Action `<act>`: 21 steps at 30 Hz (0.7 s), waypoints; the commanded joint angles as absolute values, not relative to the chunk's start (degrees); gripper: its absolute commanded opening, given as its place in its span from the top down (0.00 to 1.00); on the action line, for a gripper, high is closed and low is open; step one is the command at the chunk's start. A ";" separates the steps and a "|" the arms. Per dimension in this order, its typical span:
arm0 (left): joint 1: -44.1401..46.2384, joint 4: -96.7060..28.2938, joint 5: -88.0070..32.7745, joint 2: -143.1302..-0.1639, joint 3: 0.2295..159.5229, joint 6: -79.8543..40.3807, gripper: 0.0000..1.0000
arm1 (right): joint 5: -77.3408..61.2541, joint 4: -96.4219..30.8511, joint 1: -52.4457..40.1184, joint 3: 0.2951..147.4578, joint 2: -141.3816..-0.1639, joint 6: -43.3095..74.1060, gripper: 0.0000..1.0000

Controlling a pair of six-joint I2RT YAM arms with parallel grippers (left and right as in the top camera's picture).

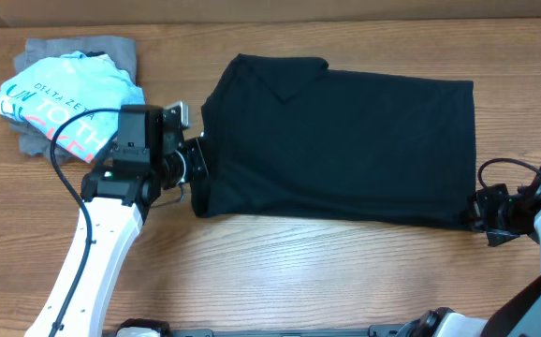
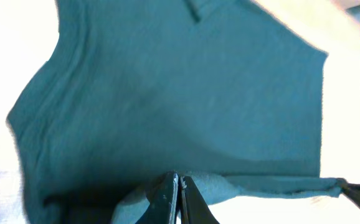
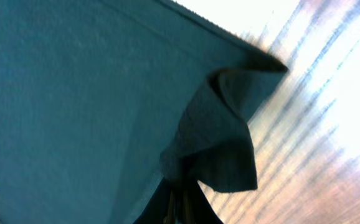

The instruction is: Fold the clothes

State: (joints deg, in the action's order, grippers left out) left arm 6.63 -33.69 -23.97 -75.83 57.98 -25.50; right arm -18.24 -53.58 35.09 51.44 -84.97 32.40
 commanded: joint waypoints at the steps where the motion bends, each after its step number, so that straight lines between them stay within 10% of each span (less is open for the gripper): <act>1: 6.44 -30.33 -25.80 -76.62 59.11 -25.34 0.96 | -18.33 -51.90 34.96 52.45 -86.13 34.72 0.96; 21: 7.64 -15.51 -25.54 -85.17 59.11 -25.71 0.95 | -18.37 -46.44 34.87 52.45 -86.17 39.13 0.96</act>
State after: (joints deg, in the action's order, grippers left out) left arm 6.76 -16.53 -24.93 -83.46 58.00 -25.52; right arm -18.37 -47.35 35.11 51.44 -86.21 38.02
